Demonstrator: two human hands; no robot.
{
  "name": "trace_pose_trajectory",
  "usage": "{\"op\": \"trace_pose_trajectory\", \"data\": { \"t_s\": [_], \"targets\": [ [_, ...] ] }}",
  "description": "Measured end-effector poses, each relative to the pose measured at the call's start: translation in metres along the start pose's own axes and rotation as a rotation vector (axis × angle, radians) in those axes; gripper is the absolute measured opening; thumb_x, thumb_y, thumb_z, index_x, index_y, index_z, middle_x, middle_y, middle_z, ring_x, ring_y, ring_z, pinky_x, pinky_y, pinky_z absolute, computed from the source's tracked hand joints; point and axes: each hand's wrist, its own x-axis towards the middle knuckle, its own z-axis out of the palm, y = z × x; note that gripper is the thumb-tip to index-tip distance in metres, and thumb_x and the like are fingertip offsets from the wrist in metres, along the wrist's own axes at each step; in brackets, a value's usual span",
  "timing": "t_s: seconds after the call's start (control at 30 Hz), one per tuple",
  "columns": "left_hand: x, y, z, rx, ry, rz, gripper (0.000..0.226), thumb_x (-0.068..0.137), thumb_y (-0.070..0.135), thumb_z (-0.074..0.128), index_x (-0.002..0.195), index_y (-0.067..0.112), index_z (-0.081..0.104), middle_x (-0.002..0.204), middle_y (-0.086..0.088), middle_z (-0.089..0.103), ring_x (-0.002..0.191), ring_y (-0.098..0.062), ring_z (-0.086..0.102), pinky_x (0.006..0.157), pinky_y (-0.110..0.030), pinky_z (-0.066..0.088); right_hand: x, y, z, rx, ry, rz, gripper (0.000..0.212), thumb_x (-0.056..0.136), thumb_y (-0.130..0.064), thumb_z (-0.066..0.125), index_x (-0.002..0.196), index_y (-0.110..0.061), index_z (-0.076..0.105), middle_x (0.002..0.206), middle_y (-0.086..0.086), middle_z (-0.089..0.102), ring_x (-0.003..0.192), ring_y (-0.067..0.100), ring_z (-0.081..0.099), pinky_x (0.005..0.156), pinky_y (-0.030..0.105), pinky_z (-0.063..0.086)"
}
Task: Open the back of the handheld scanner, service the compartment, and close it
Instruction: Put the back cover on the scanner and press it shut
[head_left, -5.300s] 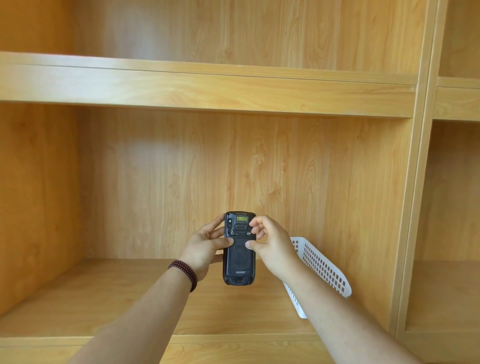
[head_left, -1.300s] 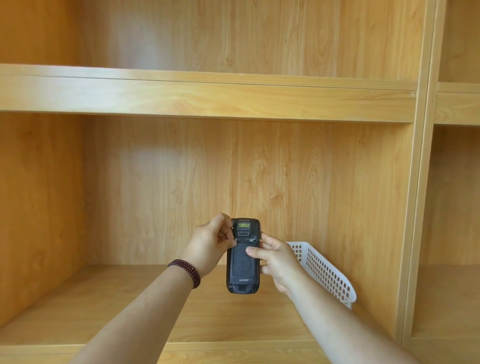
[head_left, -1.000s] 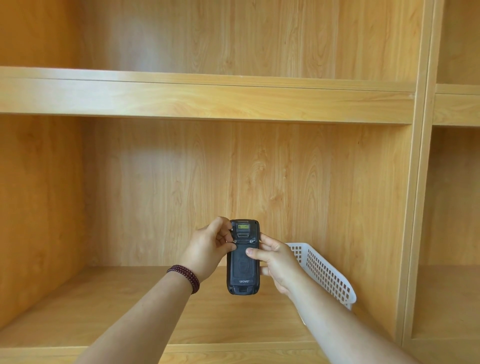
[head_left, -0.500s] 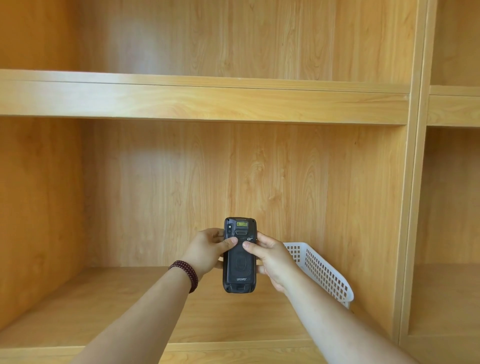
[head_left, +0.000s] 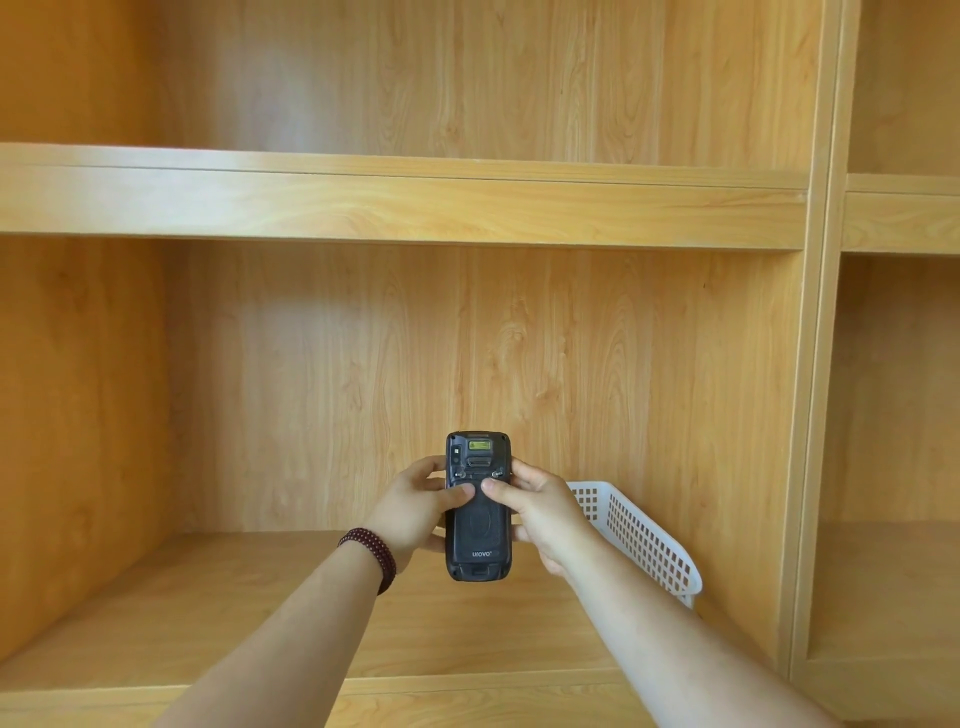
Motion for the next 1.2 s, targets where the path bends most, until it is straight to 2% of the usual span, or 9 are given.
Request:
{"op": "trace_pose_trajectory", "data": {
  "t_s": [0.13,0.23,0.4,0.6,0.77,0.87,0.97,1.07,1.2],
  "targets": [
    [-0.004,-0.003,-0.004,0.022,-0.077,-0.024,0.049,0.087,0.018,0.071,0.131,0.025,0.051,0.111,-0.006,0.073,0.099,-0.026,0.072,0.078,-0.053,0.059,-0.004,0.0,0.001,0.01,0.004,-0.011,0.024,0.089,-0.01,0.067,0.108,-0.025,0.07,0.105,-0.004,0.076,0.09,0.011,0.073,0.067,0.03,0.059],
    [-0.009,-0.005,-0.008,0.023,-0.217,-0.089,0.064,0.085,0.016,0.073,0.137,0.037,0.041,0.112,-0.01,0.073,0.098,-0.031,0.072,0.074,-0.05,0.059,-0.004,0.0,-0.001,0.049,0.004,-0.02,0.029,0.091,-0.012,0.066,0.118,-0.02,0.068,0.112,-0.002,0.074,0.096,0.012,0.072,0.07,0.033,0.06],
    [-0.009,-0.01,-0.007,0.022,-0.145,-0.056,0.07,0.089,0.01,0.068,0.146,0.027,0.032,0.106,-0.011,0.075,0.09,-0.036,0.073,0.073,-0.055,0.059,-0.006,0.002,-0.006,-0.055,-0.112,0.043,0.034,0.088,-0.009,0.069,0.121,-0.017,0.065,0.112,0.001,0.074,0.101,0.019,0.071,0.083,0.038,0.059],
    [-0.011,-0.011,-0.009,0.005,-0.174,-0.044,0.084,0.085,0.006,0.072,0.149,0.033,0.026,0.116,-0.007,0.072,0.098,-0.03,0.072,0.072,-0.046,0.06,-0.007,0.008,-0.008,-0.055,-0.105,0.046,0.034,0.087,0.0,0.067,0.116,-0.018,0.067,0.111,0.002,0.074,0.099,0.019,0.072,0.077,0.037,0.06],
    [-0.01,-0.013,-0.01,-0.016,-0.188,-0.075,0.098,0.078,-0.009,0.072,0.149,0.04,0.026,0.12,-0.006,0.07,0.098,-0.032,0.072,0.074,-0.046,0.059,-0.004,0.006,-0.013,-0.106,-0.177,0.083,0.042,0.086,-0.005,0.07,0.125,-0.019,0.064,0.118,0.0,0.071,0.107,0.019,0.069,0.09,0.045,0.057],
    [-0.009,-0.014,-0.01,-0.01,-0.169,-0.079,0.099,0.078,-0.01,0.072,0.149,0.04,0.026,0.119,-0.007,0.071,0.098,-0.032,0.072,0.075,-0.047,0.06,-0.004,0.008,-0.016,-0.134,-0.198,0.096,0.055,0.081,0.004,0.07,0.129,-0.021,0.06,0.127,0.003,0.065,0.11,0.022,0.068,0.093,0.047,0.055],
    [-0.011,-0.015,-0.01,-0.019,-0.189,-0.083,0.094,0.078,-0.006,0.074,0.147,0.039,0.028,0.118,-0.007,0.071,0.099,-0.032,0.071,0.074,-0.047,0.059,-0.006,0.01,-0.017,-0.124,-0.173,0.077,0.056,0.081,0.011,0.067,0.129,-0.017,0.061,0.128,0.005,0.064,0.108,0.025,0.068,0.091,0.047,0.056],
    [-0.015,-0.013,-0.008,-0.03,-0.181,-0.082,0.056,0.087,0.019,0.071,0.136,0.022,0.044,0.115,-0.013,0.071,0.098,-0.034,0.071,0.075,-0.052,0.059,-0.008,0.012,-0.018,-0.104,-0.184,0.078,0.053,0.082,0.011,0.066,0.127,-0.016,0.062,0.125,0.005,0.066,0.107,0.025,0.069,0.089,0.045,0.057],
    [-0.015,-0.011,-0.006,-0.012,-0.081,-0.075,0.031,0.096,0.027,0.057,0.123,0.012,0.052,0.106,-0.017,0.072,0.089,-0.036,0.073,0.068,-0.054,0.06,-0.008,0.013,-0.015,-0.079,-0.148,0.092,0.029,0.092,-0.017,0.065,0.121,-0.018,0.066,0.117,0.004,0.072,0.11,0.022,0.067,0.086,0.047,0.058]
  ]
}}
